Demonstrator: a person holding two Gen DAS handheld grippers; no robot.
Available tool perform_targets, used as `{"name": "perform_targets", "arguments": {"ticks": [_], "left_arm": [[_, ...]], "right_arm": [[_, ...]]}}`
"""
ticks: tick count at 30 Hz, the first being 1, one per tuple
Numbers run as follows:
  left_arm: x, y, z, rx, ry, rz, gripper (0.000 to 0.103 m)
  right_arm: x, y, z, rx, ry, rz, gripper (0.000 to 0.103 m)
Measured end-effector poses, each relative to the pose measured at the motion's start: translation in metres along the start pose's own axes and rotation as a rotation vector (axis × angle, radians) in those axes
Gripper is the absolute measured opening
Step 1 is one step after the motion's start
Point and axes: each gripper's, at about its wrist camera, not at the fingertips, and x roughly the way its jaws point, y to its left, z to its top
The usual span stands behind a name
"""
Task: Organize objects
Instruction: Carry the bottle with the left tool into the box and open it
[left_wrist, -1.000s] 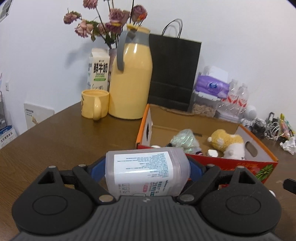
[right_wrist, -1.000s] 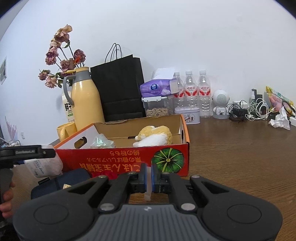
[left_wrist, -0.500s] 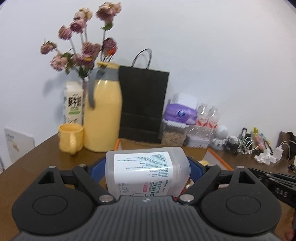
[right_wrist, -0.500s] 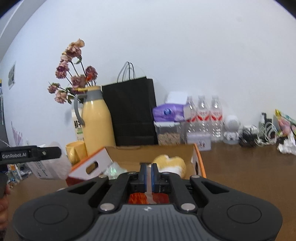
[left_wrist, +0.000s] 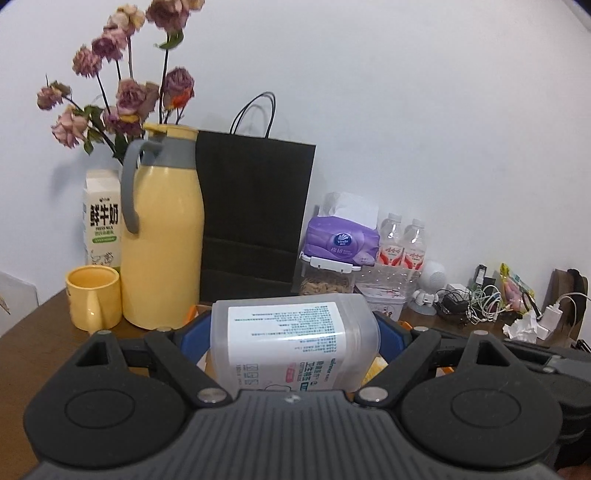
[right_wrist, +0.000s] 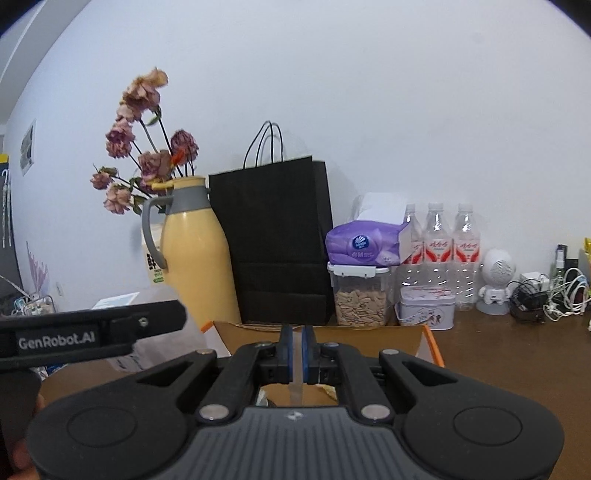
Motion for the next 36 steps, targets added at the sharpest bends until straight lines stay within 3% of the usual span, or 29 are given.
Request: {"name": "perform_targets", "arguments": {"ticks": [10,14,19,22,24,29,32,36], "left_arm": [[0.062,0.011,-0.008,-0.002,0.089,0.032,0.089],[0.077,0.013,-0.02,0.017,0.143,0.051,0.089],[0.077,0.01,-0.025,0.052,0.138,0.058,0.09],[0.073,0.01,-0.025,0.057,0.12,0.073,0.101],[0.068,0.012,-0.024,0.06,0.098,0.082,0.103],[0.064,0.015,-0.021,0.043,0.091,0.095,0.103],[0.063,0.013,-0.02,0.045,0.092,0.097,0.103],[0.059,0.011,-0.019,0.049,0.082,0.089,0.103]], "right_arm": [[0.071,-0.011,-0.013,-0.002,0.108,-0.022,0.004],[0.085,-0.021,-0.026,0.018,0.148,-0.029,0.004],[0.088,-0.024,-0.033,0.019,0.18,-0.027,0.005],[0.084,-0.024,-0.033,0.009,0.181,-0.04,0.01],[0.081,-0.025,-0.033,0.003,0.181,-0.061,0.017],[0.071,-0.034,-0.03,0.014,0.166,-0.114,0.09],[0.064,-0.04,-0.027,0.031,0.147,-0.132,0.101],[0.061,-0.044,-0.025,0.045,0.145,-0.132,0.103]]}}
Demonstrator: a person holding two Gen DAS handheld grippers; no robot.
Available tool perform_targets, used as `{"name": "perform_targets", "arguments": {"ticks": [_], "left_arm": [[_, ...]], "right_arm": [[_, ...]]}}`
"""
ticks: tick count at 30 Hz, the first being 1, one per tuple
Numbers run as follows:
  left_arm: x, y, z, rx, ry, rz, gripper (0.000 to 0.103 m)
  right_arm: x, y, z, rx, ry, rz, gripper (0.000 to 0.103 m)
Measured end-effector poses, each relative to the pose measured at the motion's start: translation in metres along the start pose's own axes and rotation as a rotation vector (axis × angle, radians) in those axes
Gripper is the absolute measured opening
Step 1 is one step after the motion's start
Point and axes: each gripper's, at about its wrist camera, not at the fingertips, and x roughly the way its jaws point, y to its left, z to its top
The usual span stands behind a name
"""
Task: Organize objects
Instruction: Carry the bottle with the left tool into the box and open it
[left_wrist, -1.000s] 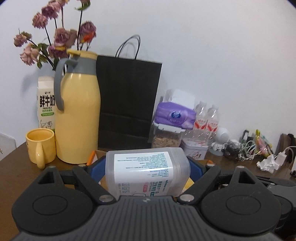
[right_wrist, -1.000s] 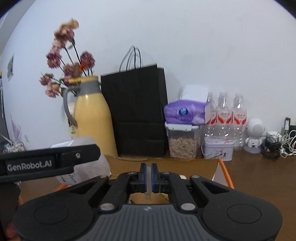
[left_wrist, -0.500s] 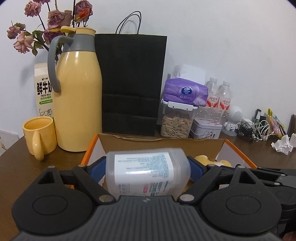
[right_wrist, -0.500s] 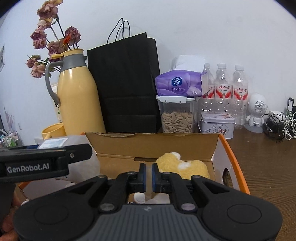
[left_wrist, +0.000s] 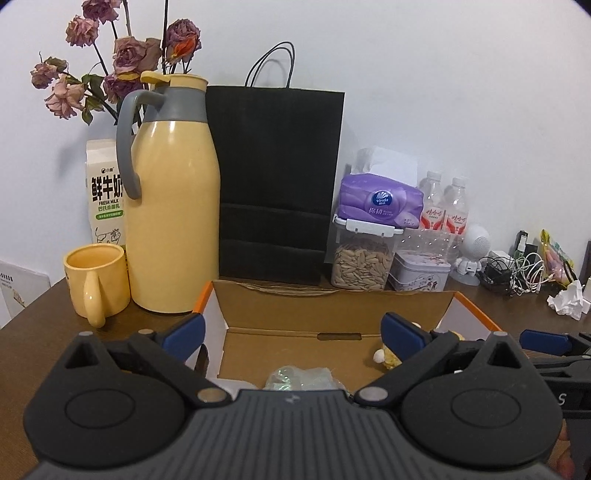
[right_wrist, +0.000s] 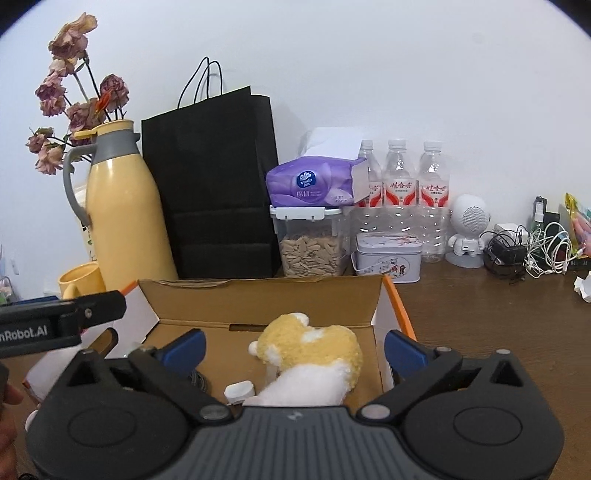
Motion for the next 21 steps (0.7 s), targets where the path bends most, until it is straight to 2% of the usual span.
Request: {"name": "perform_targets", "arguments": {"ticks": [9,16,21], "left_arm": [[-0.019,0.003,0.005,-0.005,-0.03,-0.025,0.103],[-0.044,0.009,0.006,0.019,-0.055,-0.041,0.103],[-0.061,0.02,0.003,0.031,-0.054,-0.04,0.103]], "right_arm": [[-0.01,0.003,-0.001,-0.01,0.014,0.011,0.103],[-0.037,-0.001,-0.004,-0.029,0.003,0.016,0.103],[-0.054,-0.01,-0.015,-0.041,0.031,0.016,0.103]]}}
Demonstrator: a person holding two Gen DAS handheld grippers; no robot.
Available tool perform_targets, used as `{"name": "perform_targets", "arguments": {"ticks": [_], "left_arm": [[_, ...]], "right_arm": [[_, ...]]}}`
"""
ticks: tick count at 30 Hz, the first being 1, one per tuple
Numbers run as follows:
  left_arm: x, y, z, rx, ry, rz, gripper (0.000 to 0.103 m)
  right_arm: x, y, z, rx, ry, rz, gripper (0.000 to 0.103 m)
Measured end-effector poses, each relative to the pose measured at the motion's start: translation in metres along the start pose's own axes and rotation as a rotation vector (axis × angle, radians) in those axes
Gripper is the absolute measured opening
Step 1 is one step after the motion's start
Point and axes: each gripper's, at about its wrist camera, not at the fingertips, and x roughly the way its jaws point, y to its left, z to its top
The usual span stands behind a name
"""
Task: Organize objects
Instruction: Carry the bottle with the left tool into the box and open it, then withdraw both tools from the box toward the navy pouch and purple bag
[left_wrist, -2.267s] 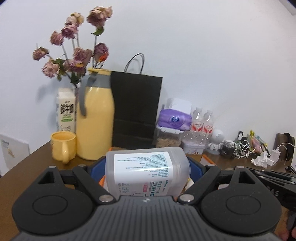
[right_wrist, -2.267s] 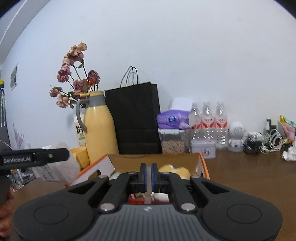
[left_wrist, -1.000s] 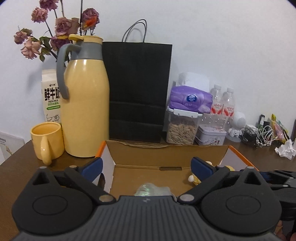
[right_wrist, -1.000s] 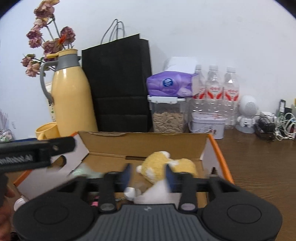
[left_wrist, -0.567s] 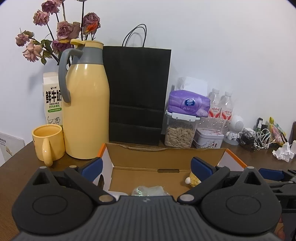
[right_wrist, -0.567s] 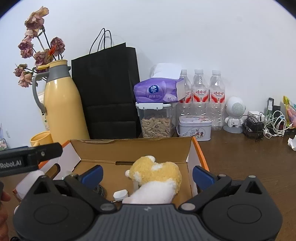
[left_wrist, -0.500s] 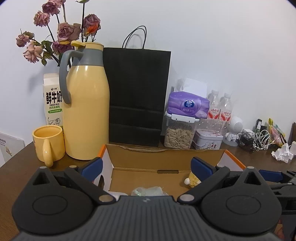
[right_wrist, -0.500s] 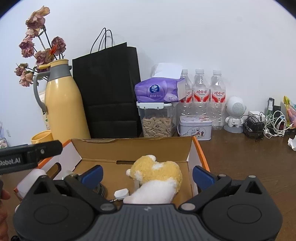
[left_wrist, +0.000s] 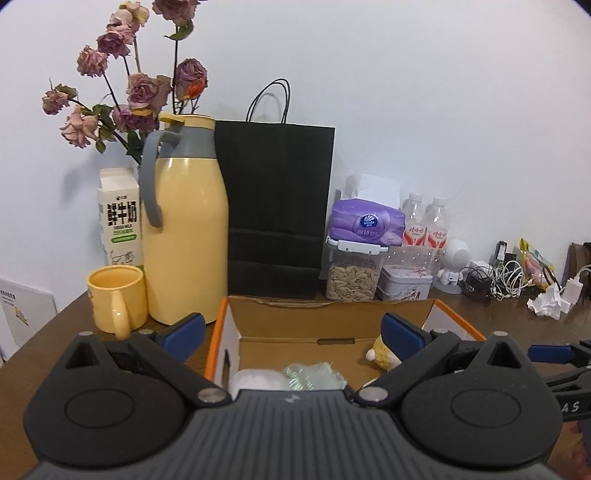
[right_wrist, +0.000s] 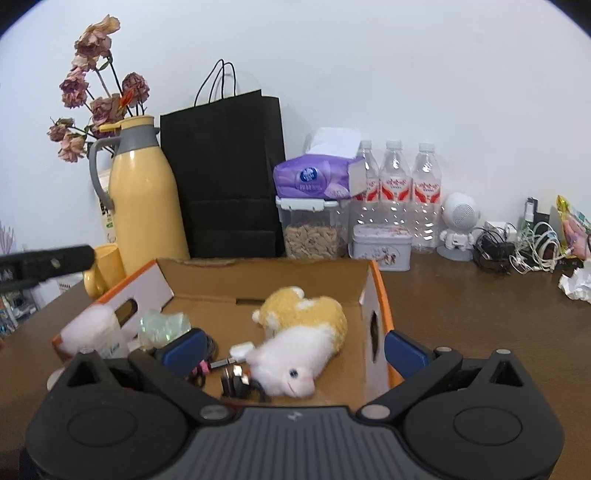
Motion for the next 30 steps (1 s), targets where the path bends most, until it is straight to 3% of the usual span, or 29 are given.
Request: {"name": "perform_targets", "arguments": {"ticks": [9,17,30], "left_arm": [[-0.018,0.022,-0.027,0.066,0.108,0.019,0.103],[-0.035,0.041,-0.052,0.043,0.192,0.047,0.103],[-0.075,0.041,-0.065,0.038,0.217,0.046,0.103]], "right_arm": [[-0.022,-0.017,-0.029,-0.042,0.074,-0.049,0.103],[-0.036,-0.028,-0.052,-0.043,0.133,-0.082,0.103],[-0.067,-0.006,-0.072,-0.046,0.149,-0.015,0.103]]}}
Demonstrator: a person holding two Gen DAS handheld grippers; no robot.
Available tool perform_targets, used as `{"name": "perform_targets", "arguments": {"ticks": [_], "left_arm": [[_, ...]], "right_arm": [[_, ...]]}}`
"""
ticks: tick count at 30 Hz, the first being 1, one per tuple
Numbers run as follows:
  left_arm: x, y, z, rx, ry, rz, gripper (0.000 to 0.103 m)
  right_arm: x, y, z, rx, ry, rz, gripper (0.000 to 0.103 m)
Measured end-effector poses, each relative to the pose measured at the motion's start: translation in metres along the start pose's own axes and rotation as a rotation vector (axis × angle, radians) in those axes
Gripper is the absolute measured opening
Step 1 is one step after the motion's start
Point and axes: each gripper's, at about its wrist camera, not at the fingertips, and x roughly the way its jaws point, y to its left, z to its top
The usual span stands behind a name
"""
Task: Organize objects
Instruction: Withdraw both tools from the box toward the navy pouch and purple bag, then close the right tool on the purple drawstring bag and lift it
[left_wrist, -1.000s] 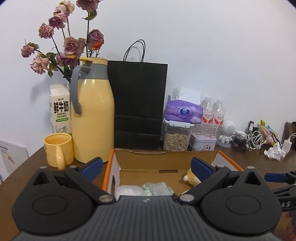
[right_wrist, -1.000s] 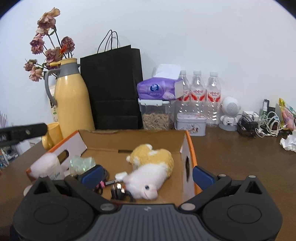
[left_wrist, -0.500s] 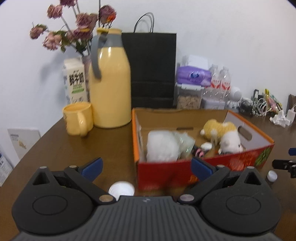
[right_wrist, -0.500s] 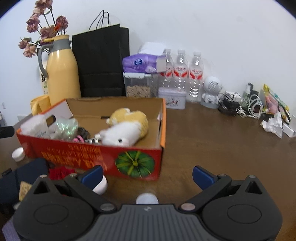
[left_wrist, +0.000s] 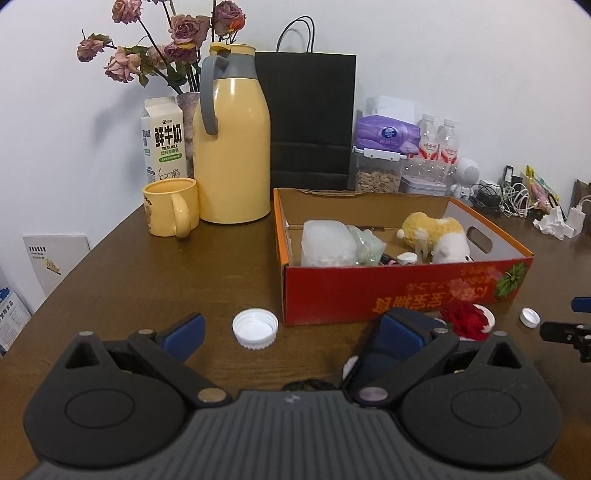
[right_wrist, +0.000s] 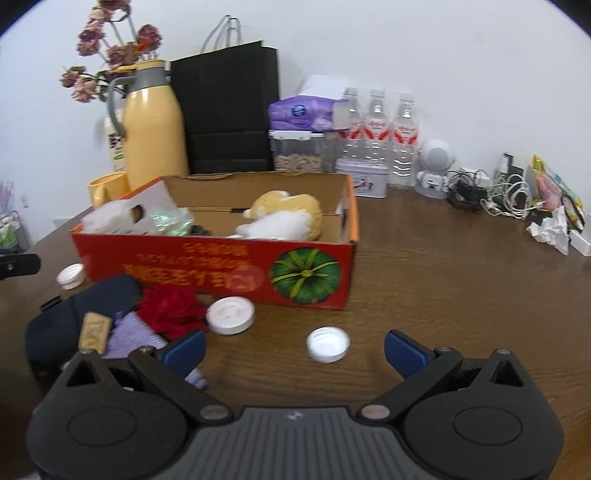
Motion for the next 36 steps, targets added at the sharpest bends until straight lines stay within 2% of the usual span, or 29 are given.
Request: {"name": "perform_targets", "arguments": {"ticks": [7,14,20,23,31,33,36], "left_arm": [[-0.014,0.0,-0.01,-0.004,0.013,-0.01,0.103],[-0.02,0.005,-0.019,-0.023,0.03,-0.025,0.103],[-0.024,0.009,-0.023,-0.037,0.029,-0.036,0.103],[-0.026,0.011,-0.023,-0.044,0.018,-0.044,0.103],[-0.025,0.013,-0.025,-0.06,0.02,-0.05,0.103],[-0.025,0.014,-0.026,-0.064,0.023,-0.049,0.103],[-0.026,0.015,-0.027,-0.068,0.024,-0.042,0.103]], "right_arm": [[-0.01,0.025,-0.009,-0.023,0.022,0.065,0.103],[-0.005,0.062,-0.022,-0.057,0.115,0.162,0.103],[0.004,0.097,-0.029,-0.08,0.176,0.21,0.103],[0.005,0.113,-0.033,-0.142,0.166,0.161,0.103],[0.003,0.112,-0.038,-0.147,0.13,0.167,0.103],[0.003,0.112,-0.038,-0.151,0.124,0.173,0.101],[0.0,0.113,-0.039,-0.16,0.111,0.187,0.093]]}}
